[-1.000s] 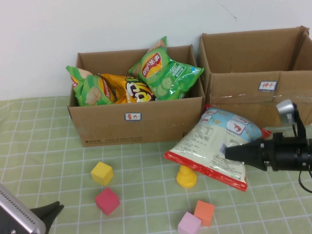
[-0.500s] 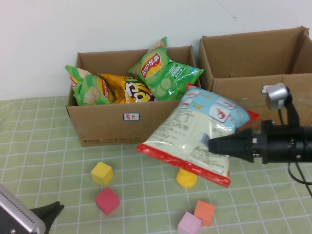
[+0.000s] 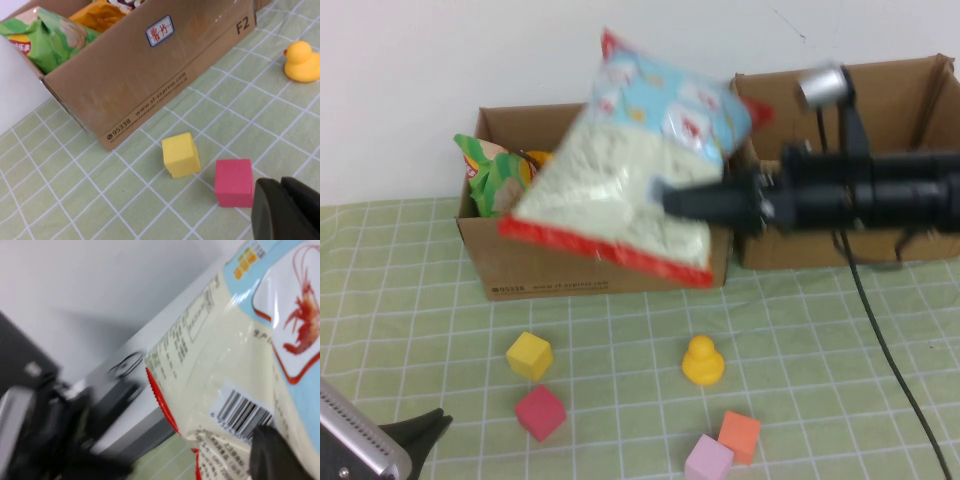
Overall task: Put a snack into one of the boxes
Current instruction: Place the potato chip in the potato chip box
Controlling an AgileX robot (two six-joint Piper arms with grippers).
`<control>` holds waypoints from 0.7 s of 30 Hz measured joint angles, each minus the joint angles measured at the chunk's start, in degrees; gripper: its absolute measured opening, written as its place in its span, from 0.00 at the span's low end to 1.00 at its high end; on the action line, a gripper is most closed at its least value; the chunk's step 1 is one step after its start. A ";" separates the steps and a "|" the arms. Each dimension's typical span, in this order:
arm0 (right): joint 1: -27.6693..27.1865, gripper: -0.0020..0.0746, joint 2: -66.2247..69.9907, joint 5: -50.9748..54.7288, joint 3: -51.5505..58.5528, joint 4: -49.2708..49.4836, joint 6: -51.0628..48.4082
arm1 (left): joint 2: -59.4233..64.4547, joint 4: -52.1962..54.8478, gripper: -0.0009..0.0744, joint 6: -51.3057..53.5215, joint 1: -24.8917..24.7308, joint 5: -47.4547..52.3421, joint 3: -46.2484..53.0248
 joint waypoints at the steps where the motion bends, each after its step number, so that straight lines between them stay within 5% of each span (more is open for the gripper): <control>1: 0.50 0.06 0.00 -1.92 -1.98 0.00 -0.04 | 0.00 0.00 0.01 0.00 0.00 -0.02 0.00; 8: 4.79 0.06 5.25 -28.48 -18.23 0.60 -5.07 | 0.00 0.00 0.01 0.00 0.00 -0.24 0.00; 14: 7.77 0.10 15.62 -34.32 -31.92 1.17 -4.42 | 0.00 0.00 0.01 -0.13 0.00 -0.39 0.00; 16: 8.53 0.19 19.21 -34.61 -35.42 1.29 -3.02 | 0.00 -0.04 0.01 -0.55 0.00 -0.39 0.00; 21: 9.07 0.61 24.57 -36.36 -37.95 1.38 3.83 | 0.00 -0.04 0.01 -1.72 0.00 -0.39 0.00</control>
